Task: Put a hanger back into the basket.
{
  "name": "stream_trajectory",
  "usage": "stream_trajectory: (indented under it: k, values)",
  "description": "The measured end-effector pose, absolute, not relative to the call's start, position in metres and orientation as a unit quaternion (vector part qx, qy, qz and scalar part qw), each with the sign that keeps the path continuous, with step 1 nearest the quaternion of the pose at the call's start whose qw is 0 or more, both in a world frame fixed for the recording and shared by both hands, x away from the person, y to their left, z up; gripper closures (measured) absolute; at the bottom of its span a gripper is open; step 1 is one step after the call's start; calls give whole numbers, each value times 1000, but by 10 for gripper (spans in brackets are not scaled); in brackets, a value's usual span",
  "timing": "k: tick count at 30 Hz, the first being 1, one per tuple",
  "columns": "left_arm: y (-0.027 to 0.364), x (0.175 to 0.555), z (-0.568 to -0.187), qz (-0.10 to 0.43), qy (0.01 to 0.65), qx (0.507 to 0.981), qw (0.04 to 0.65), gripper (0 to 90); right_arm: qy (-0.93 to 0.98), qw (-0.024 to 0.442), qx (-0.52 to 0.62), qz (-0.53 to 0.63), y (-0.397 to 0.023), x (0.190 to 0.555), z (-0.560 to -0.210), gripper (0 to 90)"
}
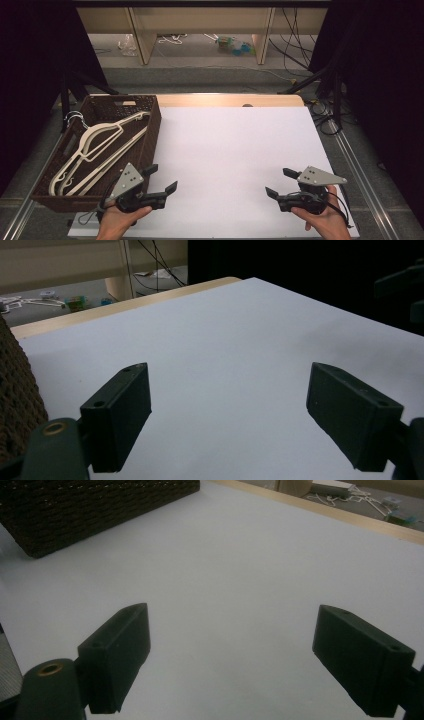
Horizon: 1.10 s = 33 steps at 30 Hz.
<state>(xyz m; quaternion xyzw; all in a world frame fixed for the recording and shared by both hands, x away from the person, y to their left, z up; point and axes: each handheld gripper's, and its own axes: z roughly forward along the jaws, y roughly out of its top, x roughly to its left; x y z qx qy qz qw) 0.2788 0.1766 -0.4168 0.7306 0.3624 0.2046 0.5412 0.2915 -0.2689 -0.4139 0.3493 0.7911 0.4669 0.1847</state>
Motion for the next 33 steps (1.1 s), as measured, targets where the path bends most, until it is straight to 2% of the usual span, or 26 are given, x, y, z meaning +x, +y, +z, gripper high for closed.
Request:
stream_trajectory:
  k: [7,14,33]
  values:
    - [183,272,-427,201,360,734,539,169,769,198,357,492,-275,282,-415,163]
    - [188,272,-425,208,366,725,545,169,773,185,353,494,-273,280,-420,163]
    - [186,272,-425,199,365,724,550,169,774,187,348,495,-273,281,-422,163]
